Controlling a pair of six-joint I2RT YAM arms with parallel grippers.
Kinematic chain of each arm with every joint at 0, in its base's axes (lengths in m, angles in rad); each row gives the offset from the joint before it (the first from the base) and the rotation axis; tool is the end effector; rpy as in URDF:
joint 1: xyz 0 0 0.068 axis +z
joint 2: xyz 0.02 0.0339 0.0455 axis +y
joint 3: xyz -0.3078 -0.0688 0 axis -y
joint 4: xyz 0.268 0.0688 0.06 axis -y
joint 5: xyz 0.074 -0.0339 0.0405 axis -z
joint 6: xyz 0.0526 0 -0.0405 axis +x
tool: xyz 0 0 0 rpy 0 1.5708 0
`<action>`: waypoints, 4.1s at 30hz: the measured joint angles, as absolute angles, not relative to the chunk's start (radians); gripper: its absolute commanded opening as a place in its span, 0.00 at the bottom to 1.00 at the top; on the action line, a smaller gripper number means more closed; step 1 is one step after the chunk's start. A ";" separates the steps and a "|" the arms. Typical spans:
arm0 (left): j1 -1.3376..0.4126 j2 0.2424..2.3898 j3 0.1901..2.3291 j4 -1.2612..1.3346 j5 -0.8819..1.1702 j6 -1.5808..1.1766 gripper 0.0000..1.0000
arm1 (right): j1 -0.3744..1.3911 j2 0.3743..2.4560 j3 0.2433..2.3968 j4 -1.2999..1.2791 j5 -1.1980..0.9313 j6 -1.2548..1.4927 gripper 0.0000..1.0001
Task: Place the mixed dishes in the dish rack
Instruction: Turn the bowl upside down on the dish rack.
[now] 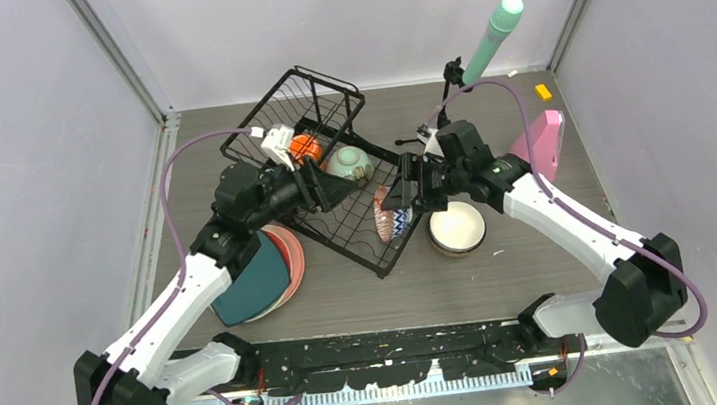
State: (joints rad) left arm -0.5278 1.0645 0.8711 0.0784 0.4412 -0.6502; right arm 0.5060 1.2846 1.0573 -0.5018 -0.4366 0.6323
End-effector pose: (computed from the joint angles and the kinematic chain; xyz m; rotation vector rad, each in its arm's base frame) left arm 0.2185 -0.1534 0.3761 0.2492 1.8206 -1.2281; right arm 0.2503 0.1641 0.3258 -0.0882 2.4627 1.0498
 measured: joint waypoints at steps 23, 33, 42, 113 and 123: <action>-0.528 0.683 0.754 -0.103 0.278 -0.616 0.91 | 0.846 1.642 1.403 -0.800 0.235 0.353 0.29; -0.528 0.619 0.746 -0.190 0.179 -0.576 0.93 | 0.871 1.774 1.480 -0.843 0.397 0.319 0.34; -0.528 0.604 0.746 -0.236 0.139 -0.549 0.94 | 0.882 1.853 1.539 -0.839 0.461 0.329 0.49; -0.528 0.553 0.738 -0.300 0.097 -0.546 0.95 | 0.911 1.880 1.475 -0.620 0.273 0.328 0.89; -0.528 0.540 0.736 -0.306 0.097 -0.547 0.95 | 0.910 1.853 1.450 -0.575 0.215 0.379 0.83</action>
State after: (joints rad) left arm -0.5278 0.5404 0.7361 -0.3058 0.0971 -0.5468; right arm 0.9104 1.8534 1.4498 -0.5747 0.2153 0.3786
